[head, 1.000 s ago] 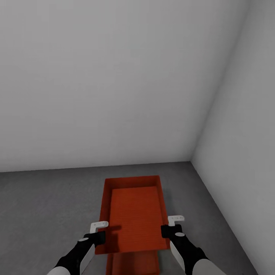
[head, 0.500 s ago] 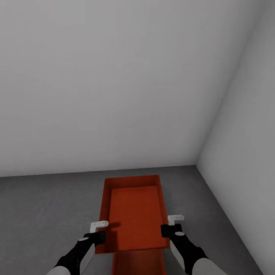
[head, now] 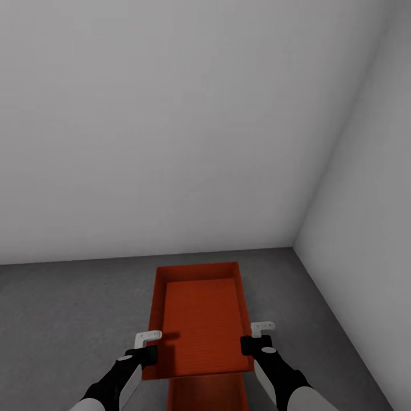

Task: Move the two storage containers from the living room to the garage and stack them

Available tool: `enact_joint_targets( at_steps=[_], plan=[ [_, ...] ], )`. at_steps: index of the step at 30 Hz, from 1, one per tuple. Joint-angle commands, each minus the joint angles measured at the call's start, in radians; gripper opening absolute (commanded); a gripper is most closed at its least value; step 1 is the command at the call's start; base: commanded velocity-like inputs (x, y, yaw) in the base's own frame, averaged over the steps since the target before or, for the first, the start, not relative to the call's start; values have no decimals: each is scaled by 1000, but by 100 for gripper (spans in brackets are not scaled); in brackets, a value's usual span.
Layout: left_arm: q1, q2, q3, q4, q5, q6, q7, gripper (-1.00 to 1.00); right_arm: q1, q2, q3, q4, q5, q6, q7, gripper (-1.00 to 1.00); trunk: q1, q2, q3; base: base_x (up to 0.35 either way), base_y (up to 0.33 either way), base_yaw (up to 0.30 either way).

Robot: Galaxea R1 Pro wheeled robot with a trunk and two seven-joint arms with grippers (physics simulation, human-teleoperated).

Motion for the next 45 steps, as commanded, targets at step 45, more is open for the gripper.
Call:
enact_joint_targets(
  at_steps=[45],
  plan=[
    [1,-2,-25,-2,-17,0,-30,-100,-9,-1,-65,-2,17,8,-9,-100,0,-2,-2,-57,-9,0]
  ],
)
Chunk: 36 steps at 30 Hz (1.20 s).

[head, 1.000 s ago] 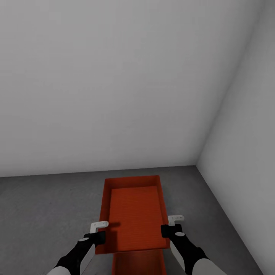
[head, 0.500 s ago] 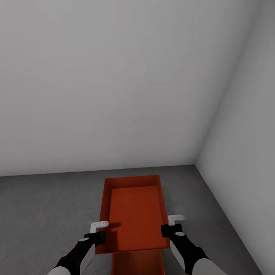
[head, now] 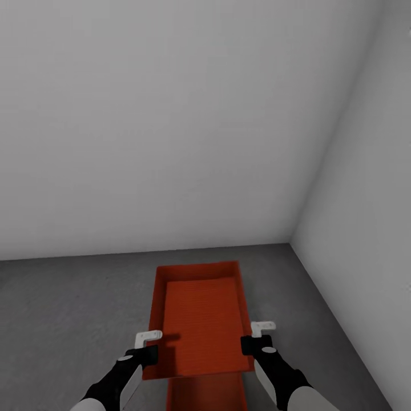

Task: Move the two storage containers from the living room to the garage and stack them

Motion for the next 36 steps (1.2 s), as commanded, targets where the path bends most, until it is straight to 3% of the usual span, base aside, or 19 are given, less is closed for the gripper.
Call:
enact_joint_targets(
  at_steps=[1,10,20,36],
  plan=[
    [1,0,-23,-4,-20,5,-34,-100,-8,0,-62,-1,14,8,-10,-100,0,-2,-2,-133,0,0],
    [1,1,-22,-3,-20,5,-34,-100,-8,0,-62,-1,14,8,-10,-100,0,-2,-2,-57,0,0],
    [1,1,-22,-2,-20,5,-34,-100,-8,0,-62,-1,14,8,-10,-100,0,-2,-2,-253,0,0],
    [1,1,-23,-3,-20,7,-34,-100,-8,0,-62,-1,14,8,-10,-100,0,-2,-2,-12,0,0]
  ],
)
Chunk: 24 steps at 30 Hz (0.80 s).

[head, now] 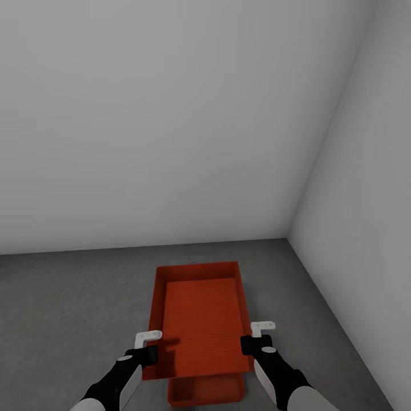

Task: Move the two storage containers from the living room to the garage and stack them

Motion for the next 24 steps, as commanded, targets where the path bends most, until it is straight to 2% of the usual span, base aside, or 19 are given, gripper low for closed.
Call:
enact_joint_targets(
  at_steps=[1,19,24],
  plan=[
    [1,0,-24,-3,-19,5,-32,-100,-8,0,-66,-2,16,8,-9,-100,0,-2,-2,0,0,0],
    [1,0,-24,-4,-19,4,-32,-100,-8,0,-66,-2,16,8,-9,-100,0,-2,-2,0,0,0],
    [1,-1,-24,-3,-19,4,-32,-100,-8,0,-66,-2,16,8,-9,-100,0,-2,-2,-170,0,0]
  ],
)
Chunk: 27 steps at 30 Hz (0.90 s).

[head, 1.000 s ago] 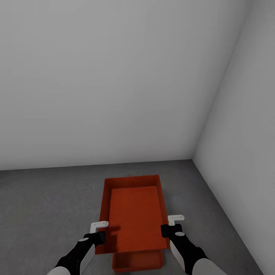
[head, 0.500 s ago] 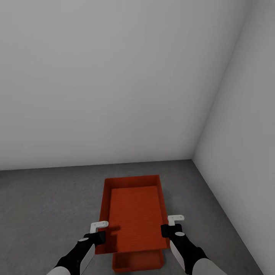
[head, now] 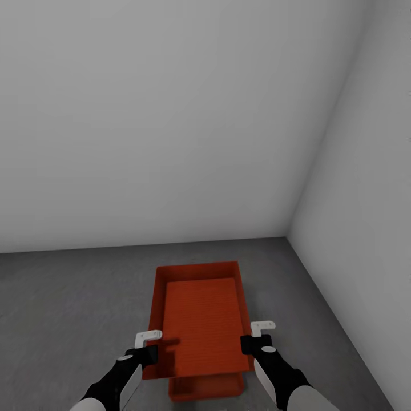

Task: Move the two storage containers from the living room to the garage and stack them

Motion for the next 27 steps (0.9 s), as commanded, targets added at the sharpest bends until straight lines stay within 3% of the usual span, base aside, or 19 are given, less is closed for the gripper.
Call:
enact_joint_targets(
  at_steps=[1,7,27],
  plan=[
    [3,0,-24,-3,-20,5,-34,-100,-5,0,-65,-2,16,8,-9,-100,0,-2,-2,-293,0,0],
    [3,0,-23,-2,-20,5,-34,-100,-5,0,-65,-2,16,8,-9,-100,0,-2,-2,-188,0,0],
    [3,-3,-24,-3,-19,19,-35,-100,-6,0,-65,-2,16,8,-9,-100,0,-2,-2,-4,0,0]
  ],
)
